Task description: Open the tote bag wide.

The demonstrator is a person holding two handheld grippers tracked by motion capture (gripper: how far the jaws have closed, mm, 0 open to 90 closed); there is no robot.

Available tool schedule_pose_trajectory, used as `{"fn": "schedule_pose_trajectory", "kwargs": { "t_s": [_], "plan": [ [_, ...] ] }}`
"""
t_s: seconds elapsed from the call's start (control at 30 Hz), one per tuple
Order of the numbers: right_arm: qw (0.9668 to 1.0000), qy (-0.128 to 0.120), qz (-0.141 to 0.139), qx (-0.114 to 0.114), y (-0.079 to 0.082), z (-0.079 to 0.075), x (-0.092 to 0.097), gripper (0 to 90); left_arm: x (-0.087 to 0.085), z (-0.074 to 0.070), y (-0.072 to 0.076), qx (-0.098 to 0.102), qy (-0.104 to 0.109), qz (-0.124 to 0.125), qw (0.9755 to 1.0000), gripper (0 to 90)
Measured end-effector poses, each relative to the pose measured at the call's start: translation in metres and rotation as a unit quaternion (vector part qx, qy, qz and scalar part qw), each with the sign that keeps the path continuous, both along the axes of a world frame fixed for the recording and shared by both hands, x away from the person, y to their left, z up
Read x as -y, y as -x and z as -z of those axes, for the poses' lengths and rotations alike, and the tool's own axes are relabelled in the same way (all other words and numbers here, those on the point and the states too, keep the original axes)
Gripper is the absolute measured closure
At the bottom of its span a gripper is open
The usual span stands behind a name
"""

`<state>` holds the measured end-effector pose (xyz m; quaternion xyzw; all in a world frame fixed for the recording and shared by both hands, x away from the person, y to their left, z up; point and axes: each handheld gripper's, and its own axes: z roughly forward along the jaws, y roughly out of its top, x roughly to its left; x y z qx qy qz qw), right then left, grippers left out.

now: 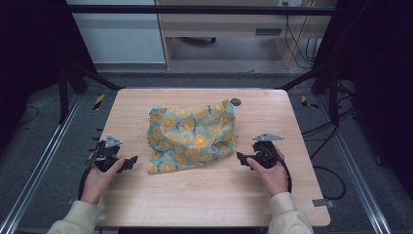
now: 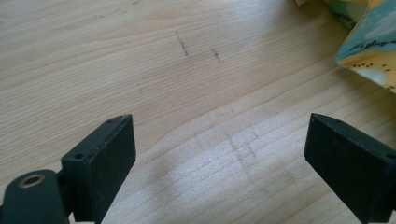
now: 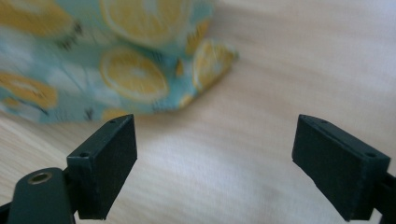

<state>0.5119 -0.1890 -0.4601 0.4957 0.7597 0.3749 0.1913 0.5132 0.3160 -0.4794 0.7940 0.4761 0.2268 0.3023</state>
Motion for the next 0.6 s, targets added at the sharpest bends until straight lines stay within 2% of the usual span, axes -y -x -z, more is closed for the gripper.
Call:
{"fn": "schedule_pose_trajectory", "kwargs": {
  "t_s": [0.07,0.1,0.17,0.2,0.27,0.3,0.33,0.5,0.53,0.6],
  "plan": [
    [0.9999,-0.004,-0.010,0.009,-0.005,-0.014,-0.006,14.9,0.000,0.000,0.000,-0.001,-0.004,0.001,1.0000,8.9],
    [0.9999,-0.004,-0.010,0.009,-0.005,-0.014,-0.006,14.9,0.000,0.000,0.000,-0.001,-0.004,0.001,1.0000,9.0],
    [0.9996,0.003,-0.022,0.018,-0.012,-0.027,-0.012,15.0,0.001,0.000,0.001,-0.001,-0.001,0.000,1.0000,8.9],
    [0.9992,0.013,-0.029,0.024,-0.019,-0.040,-0.018,15.1,0.001,0.000,0.001,-0.002,-0.001,0.000,1.0000,9.0],
    [0.9985,0.023,-0.039,0.030,-0.026,-0.051,-0.023,15.3,0.001,0.000,0.001,-0.010,-0.004,0.003,0.9999,9.2],
    [0.9985,0.023,-0.039,0.030,-0.026,-0.051,-0.023,15.3,0.001,0.000,0.001,-0.010,-0.004,0.003,0.9999,9.3],
    [0.9978,0.034,-0.049,0.030,-0.033,-0.060,-0.028,15.3,0.001,0.000,0.001,-0.012,-0.003,0.003,0.9999,9.3],
    [0.9948,0.068,-0.072,0.024,-0.052,-0.076,-0.044,17.1,0.001,0.001,0.000,-0.016,-0.004,0.004,0.9999,9.5],
    [0.9948,0.068,-0.072,0.024,-0.052,-0.076,-0.044,17.1,0.001,0.001,0.000,-0.016,-0.004,0.004,0.9999,9.5],
    [0.9924,0.088,-0.084,0.019,-0.063,-0.080,-0.055,19.3,0.001,0.000,0.001,-0.016,-0.003,0.004,0.9999,9.5]
  ]
}}
